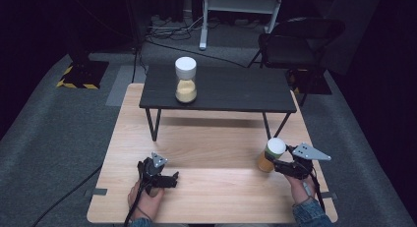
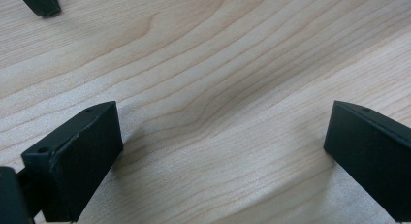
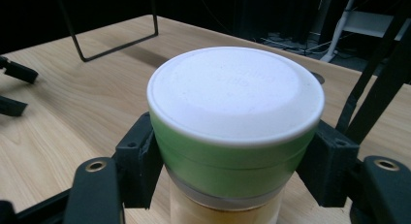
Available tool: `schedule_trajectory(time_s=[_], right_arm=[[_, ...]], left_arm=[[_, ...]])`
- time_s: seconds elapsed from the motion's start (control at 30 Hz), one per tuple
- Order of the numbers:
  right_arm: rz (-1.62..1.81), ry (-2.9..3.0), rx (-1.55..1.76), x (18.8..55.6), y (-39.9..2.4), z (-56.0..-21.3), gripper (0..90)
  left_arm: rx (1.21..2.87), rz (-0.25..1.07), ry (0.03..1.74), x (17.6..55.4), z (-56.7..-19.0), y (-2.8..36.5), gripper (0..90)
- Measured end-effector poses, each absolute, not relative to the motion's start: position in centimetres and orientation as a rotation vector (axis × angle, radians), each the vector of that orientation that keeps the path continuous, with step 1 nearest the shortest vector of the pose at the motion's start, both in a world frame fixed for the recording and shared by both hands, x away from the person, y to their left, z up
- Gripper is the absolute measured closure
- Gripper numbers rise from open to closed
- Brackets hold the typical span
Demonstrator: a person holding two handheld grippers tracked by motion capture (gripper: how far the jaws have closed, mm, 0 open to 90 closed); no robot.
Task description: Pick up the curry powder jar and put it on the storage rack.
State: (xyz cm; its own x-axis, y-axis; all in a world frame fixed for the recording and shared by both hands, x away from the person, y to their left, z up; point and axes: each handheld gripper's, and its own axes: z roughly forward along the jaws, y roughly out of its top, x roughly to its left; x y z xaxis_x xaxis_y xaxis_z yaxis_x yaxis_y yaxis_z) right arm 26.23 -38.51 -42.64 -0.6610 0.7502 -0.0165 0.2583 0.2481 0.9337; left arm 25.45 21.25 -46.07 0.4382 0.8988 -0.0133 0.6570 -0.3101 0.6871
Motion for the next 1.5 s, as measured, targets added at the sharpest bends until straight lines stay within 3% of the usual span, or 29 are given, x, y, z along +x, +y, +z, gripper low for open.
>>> schedule_trajectory(time_s=[1.07,1.5], right_arm=[[1.480,2.045,0.813,28.8,-35.3,-30.3,33.4],[1.488,2.012,0.819,31.8,-32.7,-25.8,33.4]], left_arm=[[2.070,0.502,1.302,25.4,-46.1,21.2,0.2],[2.071,0.502,1.302,25.5,-46.1,21.2,0.2]])
